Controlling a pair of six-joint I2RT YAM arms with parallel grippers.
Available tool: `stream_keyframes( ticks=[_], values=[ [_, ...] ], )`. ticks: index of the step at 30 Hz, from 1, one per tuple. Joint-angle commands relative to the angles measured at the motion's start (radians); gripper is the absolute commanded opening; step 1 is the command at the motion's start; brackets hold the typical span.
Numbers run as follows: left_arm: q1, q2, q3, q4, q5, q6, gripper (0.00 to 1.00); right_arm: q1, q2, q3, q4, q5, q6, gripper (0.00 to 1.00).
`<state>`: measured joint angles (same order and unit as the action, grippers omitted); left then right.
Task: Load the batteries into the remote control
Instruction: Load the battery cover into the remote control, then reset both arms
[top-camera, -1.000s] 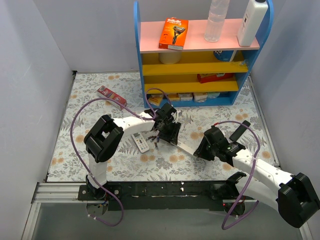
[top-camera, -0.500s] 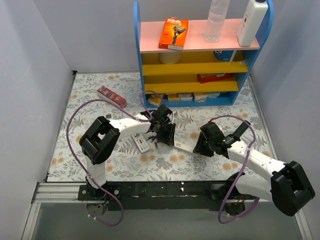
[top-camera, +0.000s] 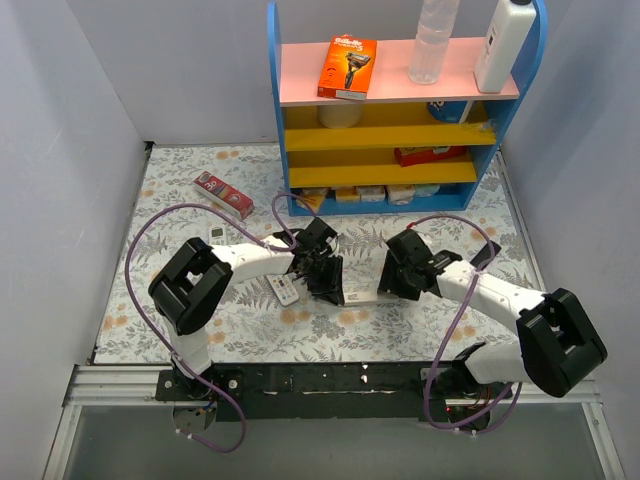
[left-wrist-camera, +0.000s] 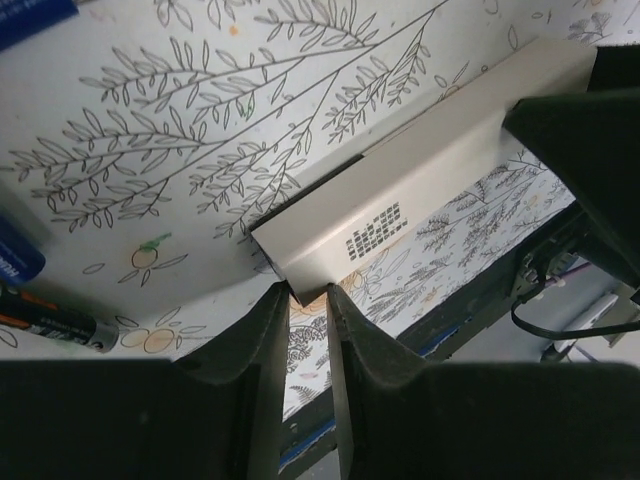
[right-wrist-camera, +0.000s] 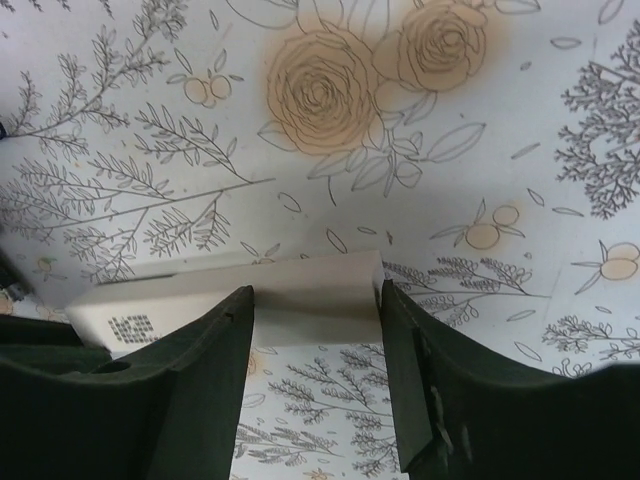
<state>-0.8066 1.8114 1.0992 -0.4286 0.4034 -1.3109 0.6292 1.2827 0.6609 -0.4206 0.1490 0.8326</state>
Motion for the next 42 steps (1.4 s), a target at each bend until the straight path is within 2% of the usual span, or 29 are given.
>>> stream_keyframes(
  ticks=[1, 8, 13, 19, 24, 33, 37, 41, 42],
  values=[
    [-0.037, -0.069, -0.013, 0.226, 0.153, -0.085, 0.16, 0.096, 0.090, 0.035, 0.088, -0.112, 0.057, 0.58],
    [-0.011, -0.113, -0.087, 0.269, 0.115, -0.122, 0.21, 0.133, 0.098, 0.043, 0.079, -0.080, 0.048, 0.59],
    [-0.002, -0.150, -0.128, 0.252, 0.040, -0.119, 0.36, 0.110, 0.057, 0.074, 0.034, -0.006, -0.019, 0.62],
    [0.021, -0.217, -0.163, 0.229, -0.050, -0.120, 0.46, 0.078, 0.020, 0.131, -0.040, 0.096, -0.098, 0.68],
    [0.041, -0.253, -0.190, 0.228, -0.081, -0.123, 0.56, 0.043, -0.023, 0.125, -0.055, 0.119, -0.127, 0.70],
    [0.052, -0.329, -0.232, 0.225, -0.121, -0.136, 0.63, 0.020, -0.085, 0.091, -0.057, 0.121, -0.151, 0.72],
    [0.086, -0.406, -0.226, 0.185, -0.172, -0.126, 0.77, 0.004, -0.160, 0.080, -0.061, 0.187, -0.180, 0.81],
    [0.196, -0.515, -0.197, 0.100, -0.274, -0.100, 0.98, -0.023, -0.275, 0.103, -0.104, 0.273, -0.230, 0.90],
    [0.220, -0.538, -0.182, 0.064, -0.296, -0.084, 0.98, -0.026, -0.295, 0.111, -0.119, 0.299, -0.239, 0.92]
  ],
)
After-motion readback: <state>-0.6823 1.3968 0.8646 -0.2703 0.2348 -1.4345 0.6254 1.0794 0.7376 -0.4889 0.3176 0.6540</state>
